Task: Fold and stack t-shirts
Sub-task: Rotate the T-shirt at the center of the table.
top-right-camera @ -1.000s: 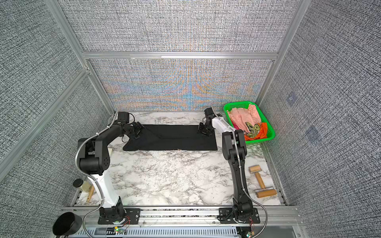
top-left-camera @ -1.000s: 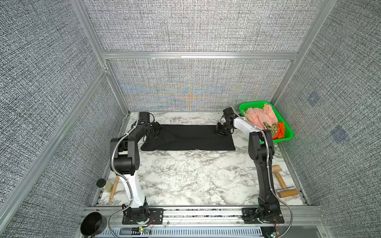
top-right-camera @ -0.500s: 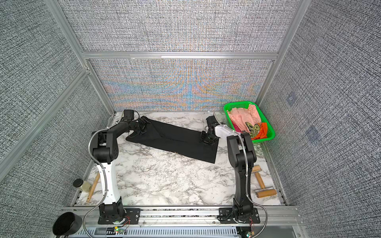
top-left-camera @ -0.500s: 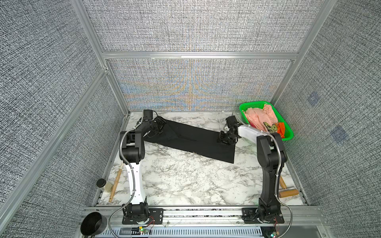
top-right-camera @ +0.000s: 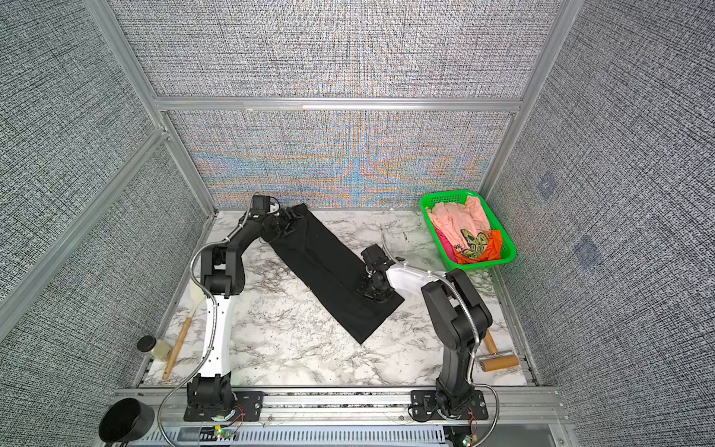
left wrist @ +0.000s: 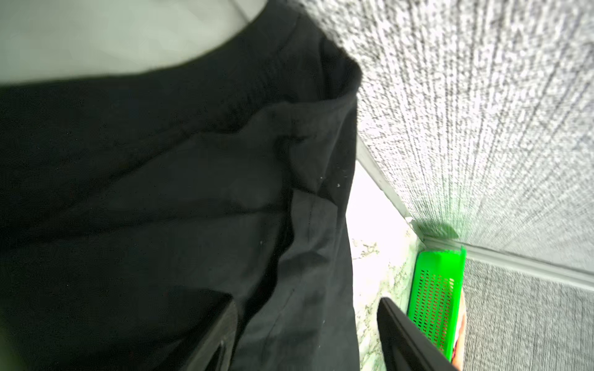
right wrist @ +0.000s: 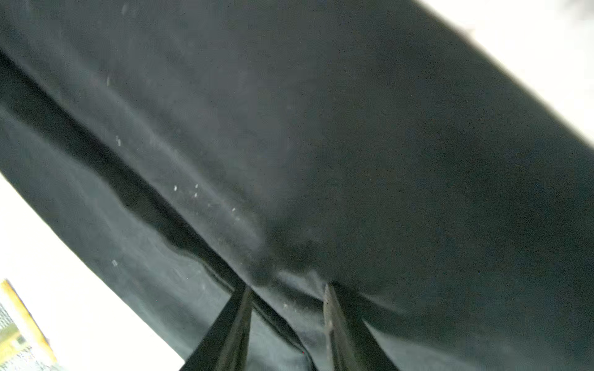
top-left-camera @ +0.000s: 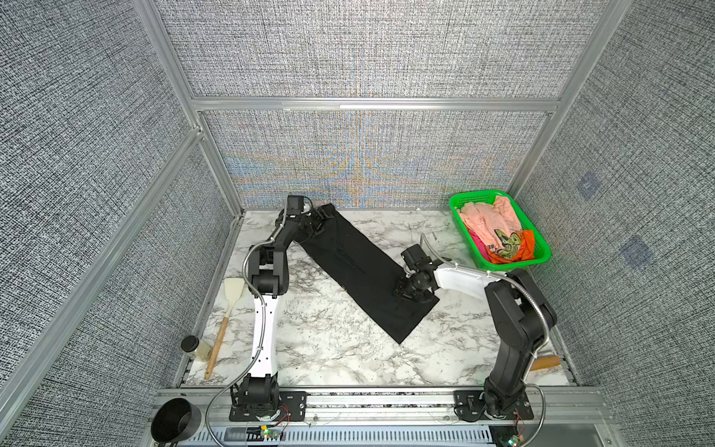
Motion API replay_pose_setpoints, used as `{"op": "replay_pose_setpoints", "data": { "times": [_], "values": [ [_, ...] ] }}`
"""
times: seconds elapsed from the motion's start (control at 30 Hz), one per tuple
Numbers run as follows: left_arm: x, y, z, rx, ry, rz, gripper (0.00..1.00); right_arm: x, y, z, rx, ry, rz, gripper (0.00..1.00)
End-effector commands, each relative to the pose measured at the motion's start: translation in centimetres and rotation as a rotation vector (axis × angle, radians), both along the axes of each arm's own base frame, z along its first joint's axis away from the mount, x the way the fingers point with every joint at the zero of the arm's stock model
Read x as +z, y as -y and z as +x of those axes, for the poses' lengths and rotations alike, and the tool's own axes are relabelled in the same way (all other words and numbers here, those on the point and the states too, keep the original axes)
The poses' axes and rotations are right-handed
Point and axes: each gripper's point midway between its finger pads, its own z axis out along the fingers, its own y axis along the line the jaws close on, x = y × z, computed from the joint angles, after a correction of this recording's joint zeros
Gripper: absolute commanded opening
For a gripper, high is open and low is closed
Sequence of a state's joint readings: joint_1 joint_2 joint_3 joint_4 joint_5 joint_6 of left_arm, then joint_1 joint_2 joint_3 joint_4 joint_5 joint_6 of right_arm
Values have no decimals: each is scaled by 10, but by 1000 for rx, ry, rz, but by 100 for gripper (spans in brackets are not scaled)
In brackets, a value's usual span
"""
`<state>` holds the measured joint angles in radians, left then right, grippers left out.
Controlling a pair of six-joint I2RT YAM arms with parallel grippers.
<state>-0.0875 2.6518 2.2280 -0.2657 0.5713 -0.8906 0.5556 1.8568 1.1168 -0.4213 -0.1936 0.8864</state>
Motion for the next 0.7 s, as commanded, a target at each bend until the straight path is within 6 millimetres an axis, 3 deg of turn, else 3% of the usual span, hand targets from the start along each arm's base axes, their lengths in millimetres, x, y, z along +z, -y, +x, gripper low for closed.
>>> {"op": "replay_pose_setpoints", "data": {
  "times": [0.0, 0.37, 0.53, 0.67],
  "values": [
    [-25, 21, -10, -27, -65, -24, 73, -18, 8, -42, -3, -126, -91, 43],
    [-27, 102, -5, -105, 37, -78, 73, -15, -12, -88, 64, -110, -69, 43],
    [-23, 140, -15, -159, 50, -94, 74, -14, -31, -104, 95, -97, -54, 43],
    [-26, 158, -26, -186, 43, -91, 74, -13, -37, -122, 109, -98, -65, 43]
  ]
}}
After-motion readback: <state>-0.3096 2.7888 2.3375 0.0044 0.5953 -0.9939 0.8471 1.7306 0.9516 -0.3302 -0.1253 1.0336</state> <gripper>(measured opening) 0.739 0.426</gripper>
